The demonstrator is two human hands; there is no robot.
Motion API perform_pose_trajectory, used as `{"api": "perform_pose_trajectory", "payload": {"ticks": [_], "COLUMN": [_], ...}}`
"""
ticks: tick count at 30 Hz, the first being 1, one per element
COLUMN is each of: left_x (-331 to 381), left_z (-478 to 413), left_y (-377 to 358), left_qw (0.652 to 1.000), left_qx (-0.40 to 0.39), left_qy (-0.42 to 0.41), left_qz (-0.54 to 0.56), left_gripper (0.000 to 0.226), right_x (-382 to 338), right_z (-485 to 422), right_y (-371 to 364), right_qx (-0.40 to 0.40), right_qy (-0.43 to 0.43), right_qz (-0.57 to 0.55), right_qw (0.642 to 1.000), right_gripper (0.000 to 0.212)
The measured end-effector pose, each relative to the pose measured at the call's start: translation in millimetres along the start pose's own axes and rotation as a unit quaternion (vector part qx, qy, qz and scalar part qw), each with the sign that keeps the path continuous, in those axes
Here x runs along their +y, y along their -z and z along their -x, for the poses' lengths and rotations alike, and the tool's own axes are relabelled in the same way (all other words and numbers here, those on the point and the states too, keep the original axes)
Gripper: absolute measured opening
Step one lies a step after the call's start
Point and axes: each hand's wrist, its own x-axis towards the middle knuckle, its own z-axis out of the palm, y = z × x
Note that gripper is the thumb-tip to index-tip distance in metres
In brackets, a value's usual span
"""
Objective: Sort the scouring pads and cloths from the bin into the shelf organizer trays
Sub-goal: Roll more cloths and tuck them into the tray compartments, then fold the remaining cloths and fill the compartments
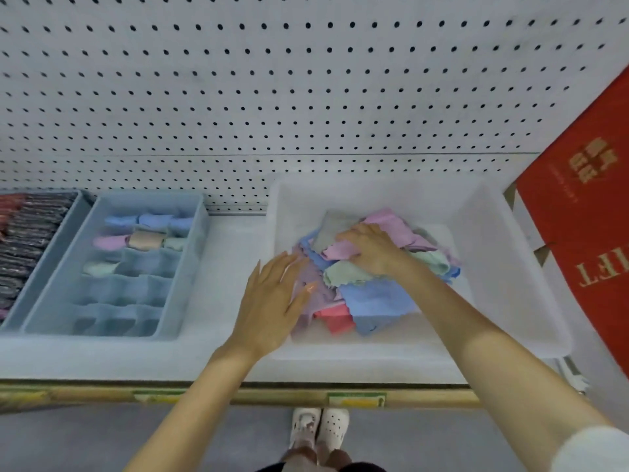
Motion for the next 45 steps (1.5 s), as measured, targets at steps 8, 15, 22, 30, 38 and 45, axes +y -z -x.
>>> {"api": "perform_pose_trajectory", "payload": {"ticks": [8,15,22,30,38,45], "left_x": [-1,-5,56,82,108,132], "left_z": [1,4,-42,-75,-77,-79], "left_y": [-1,0,61,121,173,185], "left_qw": [0.999,0.998,0.968,0.898,0.862,0.893], "left_qx": [-0.005,0.053,-0.008,-0.121,-0.093,-0.094], "left_qy": [0.004,0.004,-0.057,-0.015,-0.064,-0.097], "left_qz": [-0.037,0.019,0.246,0.424,0.494,0.429], "left_gripper": [0.087,0.066,0.072,0.014,0.021,0.038], "right_x": [-12,-15,-34,-43,-30,-62], "right_z": [1,26,88,149,177,175], "right_y": [23,61,134,194,191,176], "right_qx": [-0.007,0.009,-0.033,0.03,-0.07,0.134], "right_qy": [0.031,0.039,0.113,0.124,0.088,0.122], "right_qz": [0.056,0.116,-0.144,-0.336,-0.278,-0.606], "right_qw": [0.998,0.992,0.983,0.933,0.954,0.774], "right_gripper": [0.019,0.018,0.027,0.011,0.023,0.025]}}
